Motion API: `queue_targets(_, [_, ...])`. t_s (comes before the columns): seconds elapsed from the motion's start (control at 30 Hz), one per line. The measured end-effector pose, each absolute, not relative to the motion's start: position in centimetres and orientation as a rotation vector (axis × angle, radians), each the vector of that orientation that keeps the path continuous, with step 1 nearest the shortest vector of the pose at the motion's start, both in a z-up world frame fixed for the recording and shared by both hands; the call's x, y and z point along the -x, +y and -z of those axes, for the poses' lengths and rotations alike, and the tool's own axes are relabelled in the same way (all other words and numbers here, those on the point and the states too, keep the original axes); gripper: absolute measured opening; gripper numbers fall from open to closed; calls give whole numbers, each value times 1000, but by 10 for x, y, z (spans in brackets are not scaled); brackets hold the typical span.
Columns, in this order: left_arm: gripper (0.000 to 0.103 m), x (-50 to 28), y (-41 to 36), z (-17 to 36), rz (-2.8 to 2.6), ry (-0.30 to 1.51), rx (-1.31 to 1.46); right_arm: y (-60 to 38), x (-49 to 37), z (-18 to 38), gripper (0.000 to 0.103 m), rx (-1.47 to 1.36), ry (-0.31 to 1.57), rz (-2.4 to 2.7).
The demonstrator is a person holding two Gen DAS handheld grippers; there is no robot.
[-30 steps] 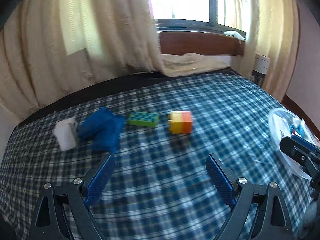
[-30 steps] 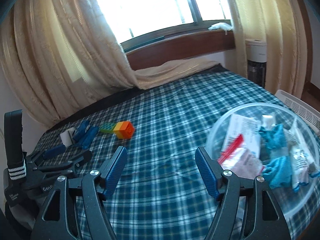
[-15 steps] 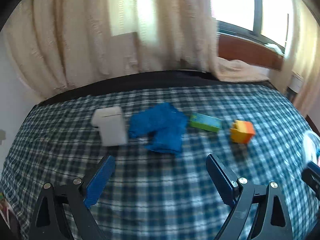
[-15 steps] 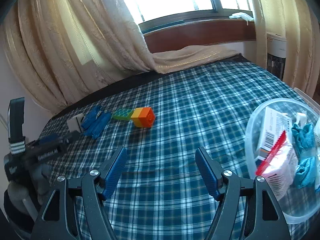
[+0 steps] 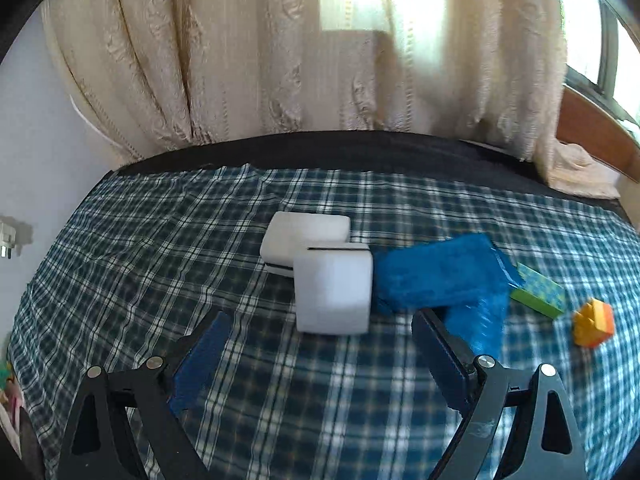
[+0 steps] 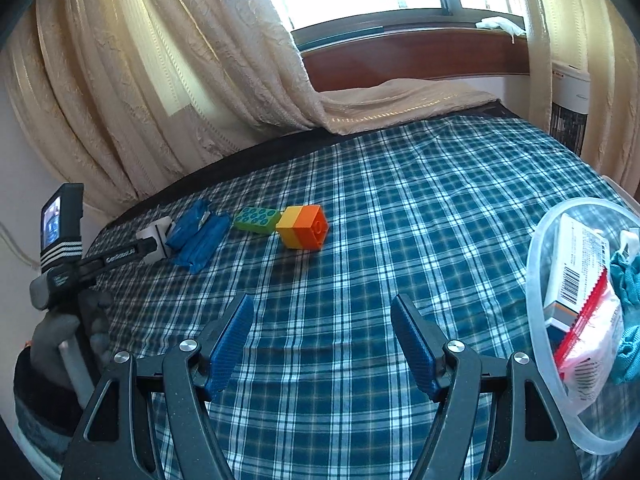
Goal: Organize objects
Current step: 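Grasp the white sponge block with the left gripper, then grasp the orange-yellow toy brick with the right gripper while the left holds the sponge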
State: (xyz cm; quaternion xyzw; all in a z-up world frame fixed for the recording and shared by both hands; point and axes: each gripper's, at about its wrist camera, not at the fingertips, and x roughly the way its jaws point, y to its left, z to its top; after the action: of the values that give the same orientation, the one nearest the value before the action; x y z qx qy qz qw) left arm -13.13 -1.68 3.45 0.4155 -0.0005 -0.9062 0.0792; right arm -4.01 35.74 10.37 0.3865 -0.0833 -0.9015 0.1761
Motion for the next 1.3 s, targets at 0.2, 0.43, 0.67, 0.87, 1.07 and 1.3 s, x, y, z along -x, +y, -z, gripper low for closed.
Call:
queue_targets(0.2, [95, 146, -27, -22, 2669, 43, -1271, 351, 50, -97, 72, -1115, -231, 2539])
queue_targets(0.43, [95, 161, -37, -16, 2666, 104, -1279, 341, 65, -90, 73, -1156, -225, 2510])
queue_targets(0.67, [76, 168, -43, -7, 2686, 157, -1355, 328, 83, -85, 73, -1190, -208, 2497])
queue_targets(0.87, [50, 165, -44, -9, 2726, 207, -1375, 316, 98, -82, 73, -1209, -209, 2491])
queue_targets(1.07, [49, 159, -47, -19, 2749, 242, -1360, 302, 114, -79, 73, -1218, -175, 2495])
queue_targets(1.3, [49, 156, -51, -32, 2777, 261, -1324, 290, 135, -71, 73, -1228, -168, 2500])
